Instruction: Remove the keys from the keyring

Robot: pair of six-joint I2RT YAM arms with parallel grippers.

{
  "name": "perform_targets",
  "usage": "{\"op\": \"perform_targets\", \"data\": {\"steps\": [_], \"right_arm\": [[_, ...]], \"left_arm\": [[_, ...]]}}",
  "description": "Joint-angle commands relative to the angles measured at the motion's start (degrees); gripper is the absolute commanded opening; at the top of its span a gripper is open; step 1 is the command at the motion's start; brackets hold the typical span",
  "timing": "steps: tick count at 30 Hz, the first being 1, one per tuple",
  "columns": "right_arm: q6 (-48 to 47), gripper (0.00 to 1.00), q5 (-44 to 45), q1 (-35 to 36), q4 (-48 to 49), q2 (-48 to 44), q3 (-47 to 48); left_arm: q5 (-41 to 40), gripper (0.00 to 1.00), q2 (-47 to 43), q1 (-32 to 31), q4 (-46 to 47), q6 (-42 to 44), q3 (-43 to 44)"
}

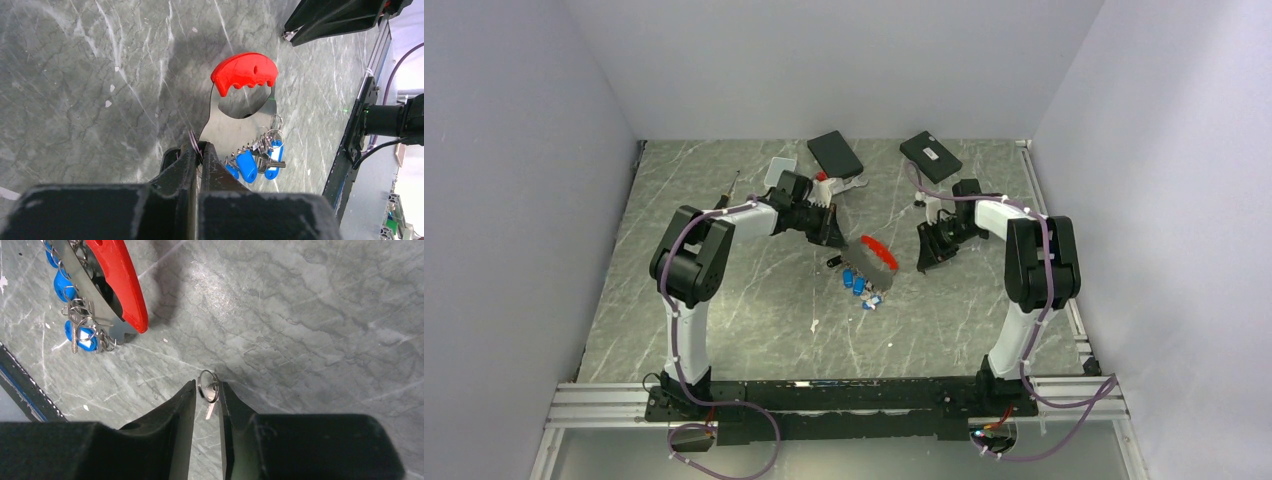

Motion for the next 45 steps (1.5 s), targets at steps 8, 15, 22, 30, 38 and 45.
{"op": "perform_targets", "data": {"steps": [8, 15, 22, 30, 38, 45], "right_arm": [[-0.6, 0.46, -2.4, 0.9, -2.7, -6.4, 1.6], [-0.5, 0.72, -1.2, 0.9, -3.9, -11.0, 2.4], [1.3, 0.99, -4.9, -1.8, -3.4, -17.2, 3.9], [7.8, 1.00, -6.7, -13.6, 3.6, -22.8, 6.0], [11.0, 1.00, -5.1, -22.8, 13.6, -21.3, -2.9], [12.8, 1.00, -5.4, -25.5, 22.0, -23.0, -12.9]], "left_arm": [[-4.2, 0.32, -1.3, 0.1, -5.5, 6.9, 2.2], [-8.7, 0.65, -6.9, 0.9, -12.2, 13.7, 3.7], [-7.5, 0.99, -12.3, 5.1, -28.7, 19.6, 12.1], [-3.3, 0.99, -17.6, 22.1, -39.9, 18.1, 19.2], [-10.6, 0.99, -24.2, 36.9, -35.4, 17.1, 7.1], [-20.2, 0.99, -28.6, 39.6, -31.0, 17.3, -4.6]]}}
